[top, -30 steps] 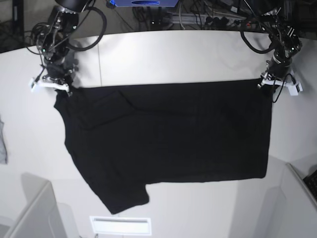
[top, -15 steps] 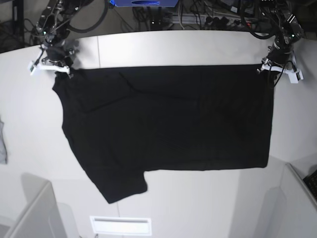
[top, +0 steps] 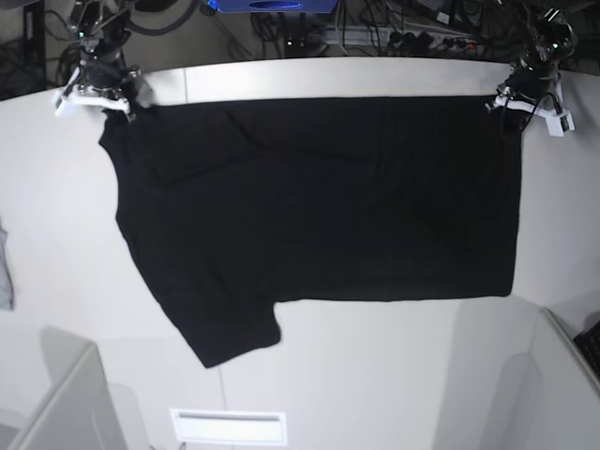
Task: Fold the T-shirt properly
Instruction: 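Drag the held shirt toward the robot with both grippers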
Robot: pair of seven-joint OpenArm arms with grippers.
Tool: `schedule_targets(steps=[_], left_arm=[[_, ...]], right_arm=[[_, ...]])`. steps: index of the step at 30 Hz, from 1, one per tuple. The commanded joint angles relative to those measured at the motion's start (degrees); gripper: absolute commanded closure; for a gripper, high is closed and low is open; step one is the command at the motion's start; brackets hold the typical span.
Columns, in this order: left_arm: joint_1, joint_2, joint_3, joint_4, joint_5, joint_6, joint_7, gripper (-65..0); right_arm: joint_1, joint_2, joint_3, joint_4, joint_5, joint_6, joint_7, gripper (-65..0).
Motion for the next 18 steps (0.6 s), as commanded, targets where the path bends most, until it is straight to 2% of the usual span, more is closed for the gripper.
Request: schedule_targets(steps=[1, 18], left_arm=[[1.26, -0.40, -0.13, 0.60, 0.96, 0.45, 1.50, 0.0], [5.21, -0.49, -0.13, 0.95, 0.96, 0.45, 1.50, 0.0]], right_arm=[[-0.88, 0.33, 0.22, 1.25, 0.41, -0.04, 0.20, 0.0], [-5.36, 0.33, 0.13, 1.78, 0.06, -0.04, 0.20, 0.0]])
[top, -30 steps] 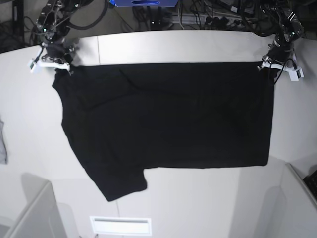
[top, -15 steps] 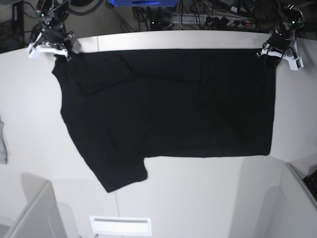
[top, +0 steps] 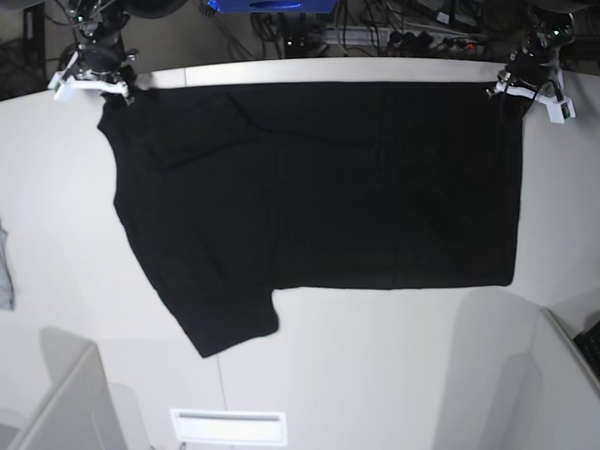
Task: Fold the T-shirt properly
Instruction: 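Drag the held shirt toward the robot with both grippers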
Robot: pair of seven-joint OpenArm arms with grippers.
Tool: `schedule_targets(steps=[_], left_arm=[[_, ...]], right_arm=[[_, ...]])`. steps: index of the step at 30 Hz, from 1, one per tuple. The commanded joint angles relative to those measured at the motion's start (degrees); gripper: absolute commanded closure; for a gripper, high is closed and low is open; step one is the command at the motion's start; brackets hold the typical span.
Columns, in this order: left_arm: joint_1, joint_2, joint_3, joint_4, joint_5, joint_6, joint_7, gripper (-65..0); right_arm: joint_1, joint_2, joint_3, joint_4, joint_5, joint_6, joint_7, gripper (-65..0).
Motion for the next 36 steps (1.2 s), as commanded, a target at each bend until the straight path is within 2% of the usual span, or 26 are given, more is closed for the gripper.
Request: schedule_targets(steps=[1, 10, 28, 29, 31, 33, 34, 36], left_arm=[[1.06, -0.34, -0.11, 0.37, 1.84, 0.69, 2.70, 0.0], [2.73, -0.25, -0.11, 3.44, 1.92, 0.69, 2.70, 0.0], [3.79, -0.25, -0.46, 3.44, 1.92, 0.69, 2.79, 0.0], [3.70, -0.25, -0.55, 3.53, 1.92, 0.69, 2.79, -6.3], [3.52, -0.25, -0.55, 3.53, 1.92, 0.69, 2.79, -19.1], [3.52, -0.25, -0.55, 3.53, 1.84, 0.69, 2.79, -29.5], [3.52, -0.25, -0.64, 3.53, 1.84, 0.69, 2.79, -34.6], [3.52, -0.25, -0.64, 3.62, 1.84, 0.69, 2.70, -41.8]], right_arm=[[-1.21, 0.33, 0.17, 0.91, -0.49, -0.32, -0.57, 0.0], [-3.14, 0.33, 0.17, 5.30, -0.57, -0.32, -0.57, 0.0], [-3.41, 0.33, 0.17, 5.39, -0.57, -0.32, -0.57, 0.0], [-3.50, 0.33, 0.17, 5.39, -0.57, -0.32, -0.57, -3.6], [-3.50, 0.33, 0.17, 5.39, -0.57, -0.32, -0.57, -19.7], [-3.50, 0.33, 0.35, 5.39, -0.57, -0.32, -0.57, -29.9], [-3.50, 0.33, 1.23, 5.65, -0.49, -0.32, -0.57, -32.0], [-3.14, -0.11, 3.51, 6.62, -0.49, -0.32, -0.57, -31.2]])
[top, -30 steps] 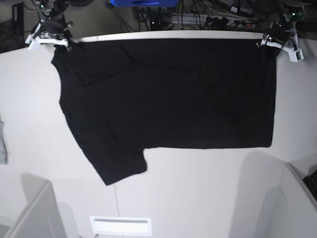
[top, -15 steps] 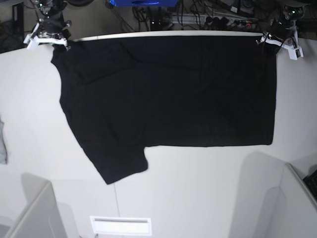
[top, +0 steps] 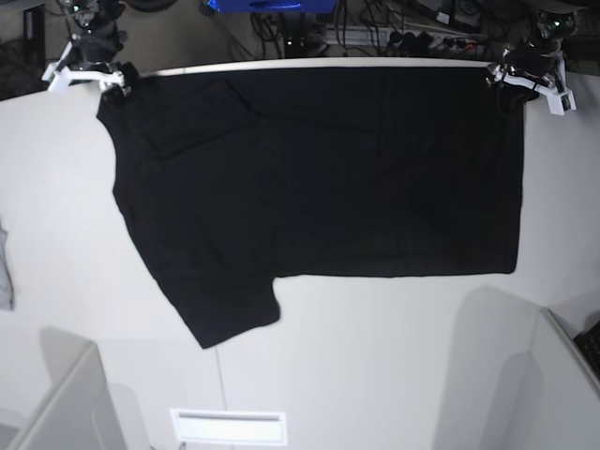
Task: Fold the T-shirt properly
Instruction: 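Drag the held shirt toward the robot with both grippers, then release the shoulders and move both grippers to the hem corners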
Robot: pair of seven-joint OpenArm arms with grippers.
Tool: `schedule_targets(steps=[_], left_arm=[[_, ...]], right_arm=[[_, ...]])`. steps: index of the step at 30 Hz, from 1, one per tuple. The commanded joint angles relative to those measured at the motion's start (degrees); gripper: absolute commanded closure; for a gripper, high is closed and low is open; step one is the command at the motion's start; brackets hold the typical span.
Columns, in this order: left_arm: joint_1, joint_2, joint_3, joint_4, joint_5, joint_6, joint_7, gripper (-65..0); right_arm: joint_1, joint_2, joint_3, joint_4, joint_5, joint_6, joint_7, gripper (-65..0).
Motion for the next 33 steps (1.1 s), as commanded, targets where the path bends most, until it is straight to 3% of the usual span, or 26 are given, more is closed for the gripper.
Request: schedule_targets(steps=[1, 6, 10, 13, 21, 24, 29, 33], left_arm=[[0.66, -0.40, -0.42, 0.25, 0.74, 0.45, 1.57, -44.1], [-1.63, -0.31, -6.75, 4.47, 0.83, 0.45, 1.57, -46.6], [-5.41, -0.93, -9.74, 7.29, 0.92, 0.53, 1.66, -46.6], [-8.57, -4.27, -9.39, 7.02, 0.92, 0.53, 1.66, -46.6], [-17.63, -8.84, -8.95, 4.12, 1.01, 0.62, 2.18, -46.6], [-22.11, -11.48, -5.43, 1.48, 4.70, 0.62, 5.52, -46.6], [-29.06, -11.48, -0.68, -2.03, 13.84, 0.45, 6.31, -46.4], [-33.54, -11.48, 3.01, -5.20, 17.27, 0.45, 6.31, -46.4]], right_arm=[[-0.35, 0.55, 1.42, 1.97, 0.37, 0.20, 1.40, -30.5], [1.68, 1.16, 3.79, 4.34, 0.19, 0.20, 1.40, -29.9], [5.72, 5.65, 2.39, 3.73, 0.19, 0.20, 1.05, -29.9], [9.41, 7.67, 1.77, 2.94, 0.19, 0.20, -2.38, -29.9], [21.90, 12.41, 1.24, -2.60, 0.10, 0.20, -9.77, -29.9], [26.82, 14.08, 1.16, -6.21, 0.10, 0.20, -11.88, -29.9], [33.24, 16.46, 1.16, -10.60, -0.07, 0.20, -13.64, -29.9], [37.81, 17.16, 1.07, -13.94, -4.82, 0.38, -13.90, -30.3]])
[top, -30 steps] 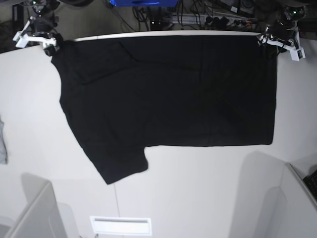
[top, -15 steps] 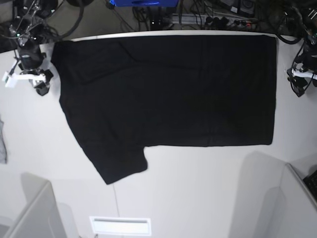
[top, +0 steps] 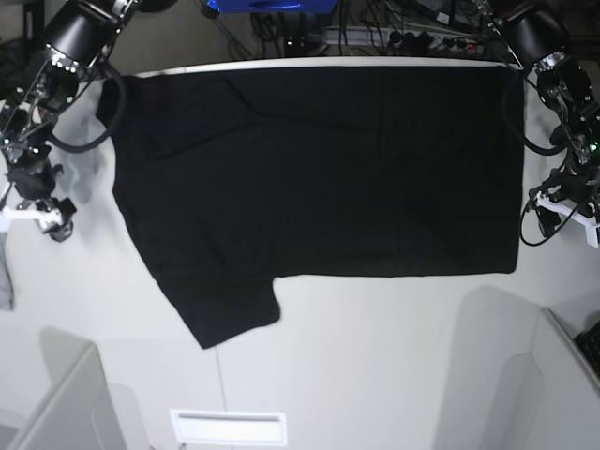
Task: Fold the T-shirt properly
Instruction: 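Release the shoulders and move both grippers to the hem corners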
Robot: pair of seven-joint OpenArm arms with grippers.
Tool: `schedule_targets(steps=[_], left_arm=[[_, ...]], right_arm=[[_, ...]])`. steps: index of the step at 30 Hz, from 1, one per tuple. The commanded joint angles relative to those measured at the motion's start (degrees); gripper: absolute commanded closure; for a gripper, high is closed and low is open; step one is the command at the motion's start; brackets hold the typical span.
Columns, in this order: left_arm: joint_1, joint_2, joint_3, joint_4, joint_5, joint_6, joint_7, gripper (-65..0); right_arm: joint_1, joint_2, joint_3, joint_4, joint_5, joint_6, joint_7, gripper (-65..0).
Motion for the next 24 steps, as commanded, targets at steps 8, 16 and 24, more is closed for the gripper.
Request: schedule_targets(steps=[8, 16, 24], left_arm=[[-9.30, -1.40, 6.43, -6.64, 0.38, 0.18, -1.10, -46.4], [-15.54, -2.63, 13.38, -13.05, 0.47, 0.18, -1.18, -46.4], [-19.76, -3.51, 13.73, -19.30, 0.47, 0.18, -1.27, -46.4]], right_arm=[[9.81, 3.21, -11.04, -8.66, -4.11, 0.86, 3.05, -30.8], [19.75, 4.88, -21.94, -21.76, -4.19, 0.86, 6.57, -30.9], [30.12, 4.97, -34.24, -36.09, -4.28, 1.12, 11.67, -30.9]])
